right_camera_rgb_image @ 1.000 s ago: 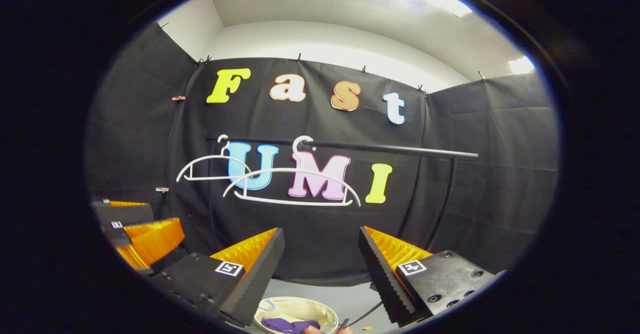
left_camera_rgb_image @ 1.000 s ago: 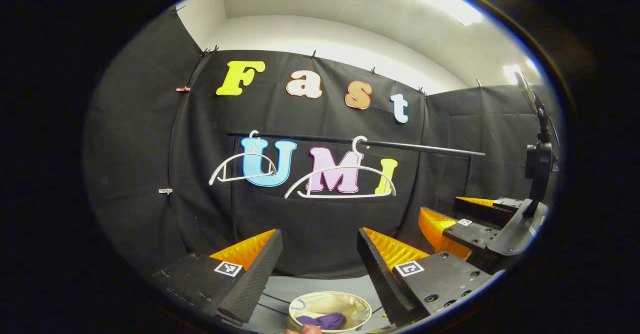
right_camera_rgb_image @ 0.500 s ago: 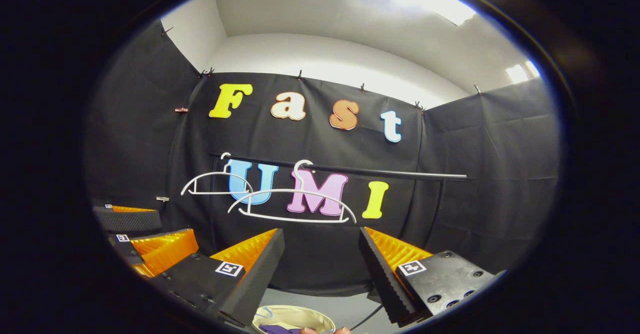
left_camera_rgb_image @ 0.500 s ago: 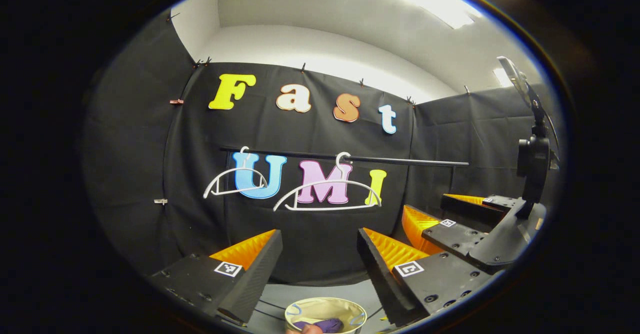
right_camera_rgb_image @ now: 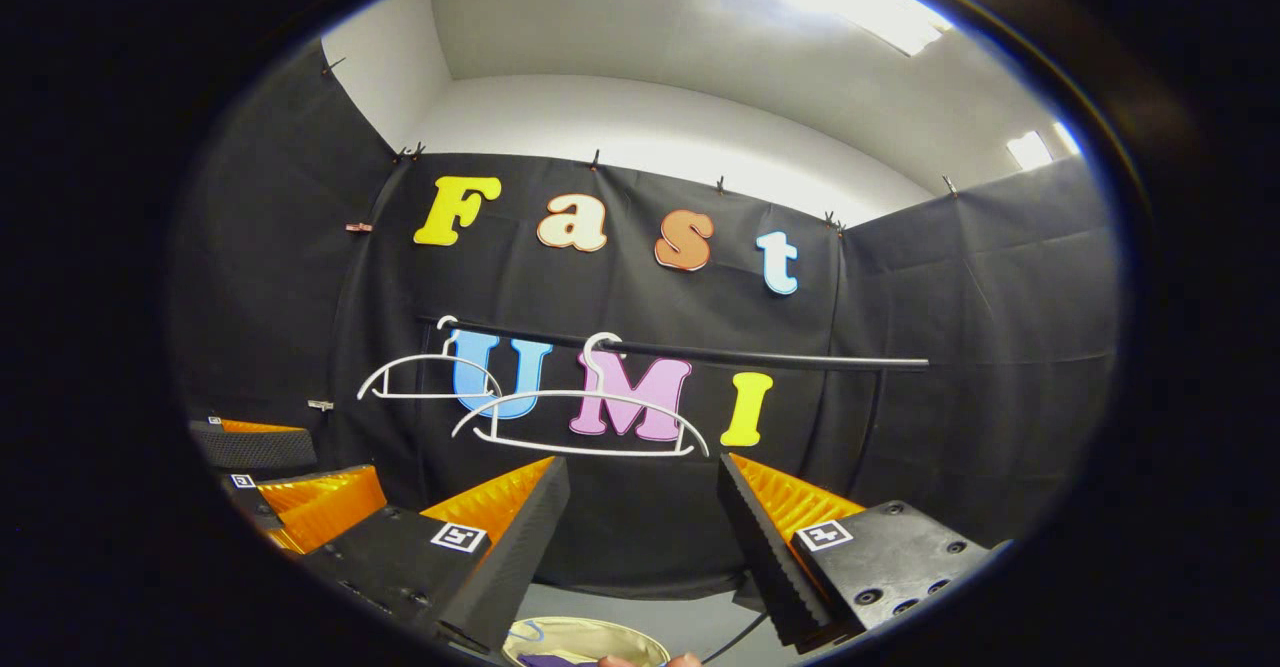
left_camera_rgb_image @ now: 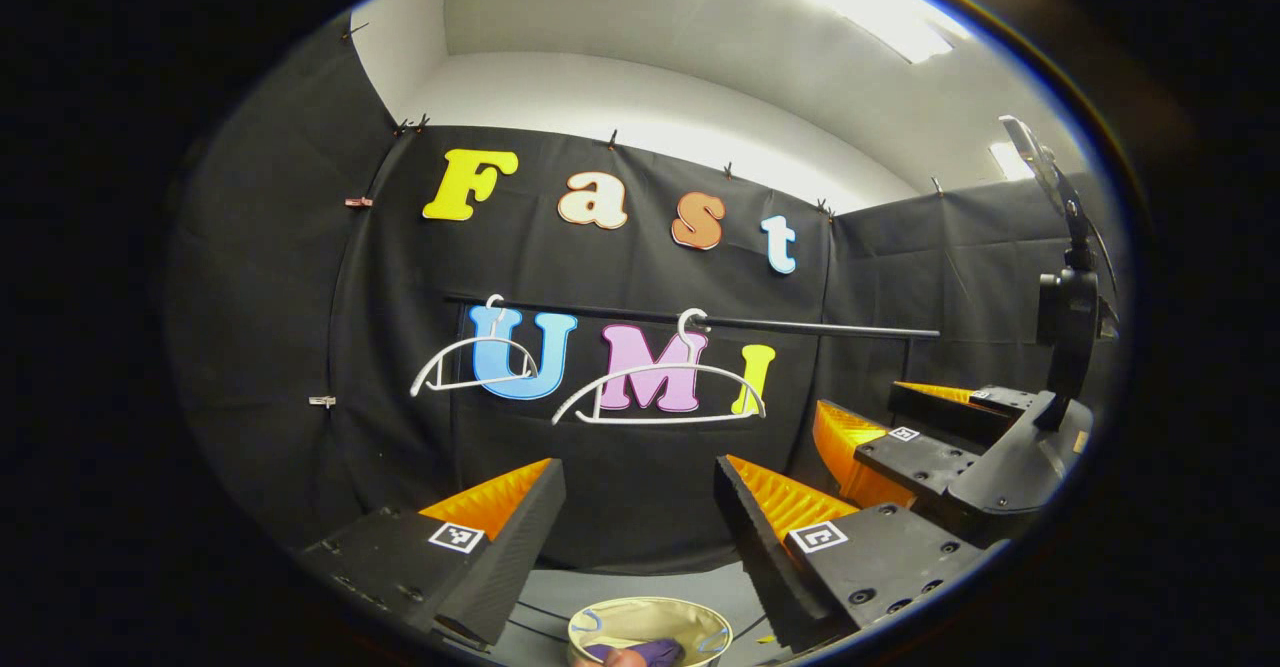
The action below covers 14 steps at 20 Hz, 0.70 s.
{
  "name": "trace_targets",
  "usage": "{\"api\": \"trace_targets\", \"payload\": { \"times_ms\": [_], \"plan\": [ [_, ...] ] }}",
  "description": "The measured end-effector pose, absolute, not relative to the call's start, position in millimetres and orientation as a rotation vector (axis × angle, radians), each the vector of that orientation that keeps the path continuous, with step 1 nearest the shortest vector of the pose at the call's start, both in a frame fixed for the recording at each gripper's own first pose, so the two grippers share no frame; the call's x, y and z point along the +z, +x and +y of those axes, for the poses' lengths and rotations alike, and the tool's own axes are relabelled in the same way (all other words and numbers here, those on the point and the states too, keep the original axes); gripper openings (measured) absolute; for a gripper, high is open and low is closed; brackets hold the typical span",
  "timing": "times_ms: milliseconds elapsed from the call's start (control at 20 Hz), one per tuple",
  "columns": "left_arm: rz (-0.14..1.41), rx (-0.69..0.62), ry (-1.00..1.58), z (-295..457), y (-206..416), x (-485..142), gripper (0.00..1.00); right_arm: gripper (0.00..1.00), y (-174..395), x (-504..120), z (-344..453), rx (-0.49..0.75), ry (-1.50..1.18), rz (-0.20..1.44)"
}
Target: Grasp the clothes on the hanger with both hands and then place them into the laundry hamper below.
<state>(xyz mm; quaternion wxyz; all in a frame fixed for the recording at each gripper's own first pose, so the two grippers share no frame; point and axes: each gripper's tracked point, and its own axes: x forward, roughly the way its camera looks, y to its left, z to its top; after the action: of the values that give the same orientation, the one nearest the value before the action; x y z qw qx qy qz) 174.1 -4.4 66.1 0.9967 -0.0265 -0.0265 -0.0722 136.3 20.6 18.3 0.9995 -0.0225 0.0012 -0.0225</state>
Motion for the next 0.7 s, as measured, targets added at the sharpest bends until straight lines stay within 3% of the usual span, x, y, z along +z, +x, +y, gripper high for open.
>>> {"api": "trace_targets", "payload": {
  "times_ms": [700],
  "plan": [
    [-0.036, -0.171, -0.035, -10.2, 178.7, 59.7, 0.95, 0.96, 135.5, 11.3, 23.0, -0.061, -0.042, 0.02]
  ]
}}
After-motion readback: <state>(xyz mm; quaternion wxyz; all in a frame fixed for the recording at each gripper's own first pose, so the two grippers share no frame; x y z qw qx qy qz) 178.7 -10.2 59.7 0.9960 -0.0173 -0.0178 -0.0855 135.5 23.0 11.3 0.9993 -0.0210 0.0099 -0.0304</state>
